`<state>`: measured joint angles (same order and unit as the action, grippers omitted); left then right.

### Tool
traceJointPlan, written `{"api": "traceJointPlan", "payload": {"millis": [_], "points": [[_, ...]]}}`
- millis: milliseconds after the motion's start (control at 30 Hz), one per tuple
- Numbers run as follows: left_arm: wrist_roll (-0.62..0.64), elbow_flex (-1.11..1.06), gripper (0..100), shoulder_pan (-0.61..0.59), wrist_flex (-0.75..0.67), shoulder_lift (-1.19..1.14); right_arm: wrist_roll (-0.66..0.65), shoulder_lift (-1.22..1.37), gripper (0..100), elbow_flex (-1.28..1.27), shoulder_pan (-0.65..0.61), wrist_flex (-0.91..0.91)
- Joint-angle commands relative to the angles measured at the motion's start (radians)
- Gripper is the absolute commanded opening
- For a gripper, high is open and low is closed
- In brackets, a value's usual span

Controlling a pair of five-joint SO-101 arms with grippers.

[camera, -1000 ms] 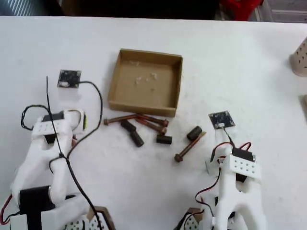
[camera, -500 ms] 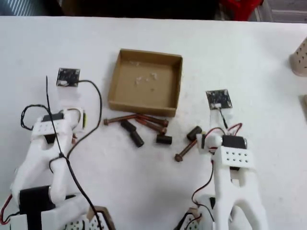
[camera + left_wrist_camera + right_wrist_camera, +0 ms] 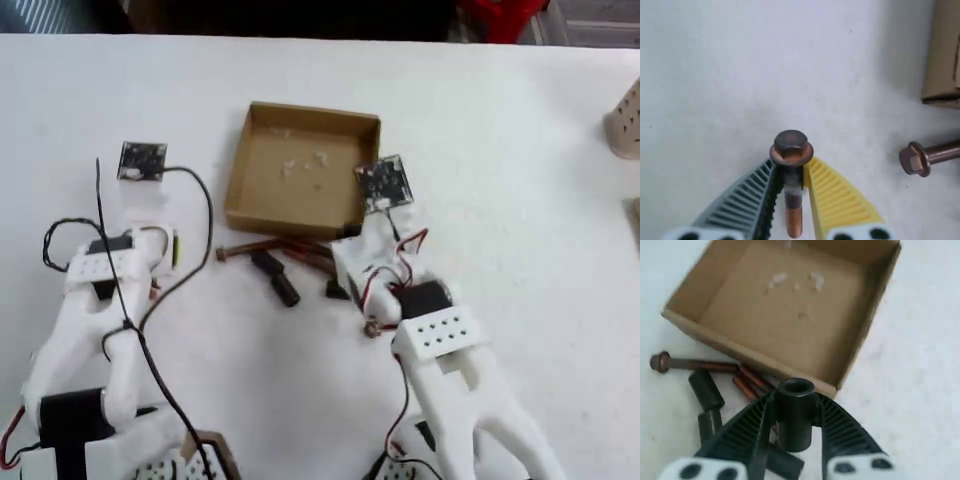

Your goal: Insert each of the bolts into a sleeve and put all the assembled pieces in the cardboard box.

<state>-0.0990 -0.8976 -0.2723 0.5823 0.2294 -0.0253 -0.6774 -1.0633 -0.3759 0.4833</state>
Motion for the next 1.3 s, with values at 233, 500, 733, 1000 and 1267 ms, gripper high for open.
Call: {"api": "traceJointPlan", "payload": {"millis": [233,500,733,1000,1267], "points": [[0.008,0.006,2,-0.01,-0.023,0.042,0.006,-0.031,1.7,-0.292,-0.021,-0.728],[0.008,0.005,2,-0.01,-0.023,0.042,0.006,-0.019,1.7,-0.338,-0.101,-0.92],[0.009,0.005,2,-0.01,-0.023,0.042,0.008,0.265,1.6,-0.302,-0.142,-1.213],[0.009,0.005,2,-0.01,-0.023,0.042,0.006,0.647,1.6,-0.269,-0.174,-1.662],[0.008,0.005,2,-0.01,-0.025,0.042,0.006,0.63,1.6,-0.41,-0.213,-1.755]]}}
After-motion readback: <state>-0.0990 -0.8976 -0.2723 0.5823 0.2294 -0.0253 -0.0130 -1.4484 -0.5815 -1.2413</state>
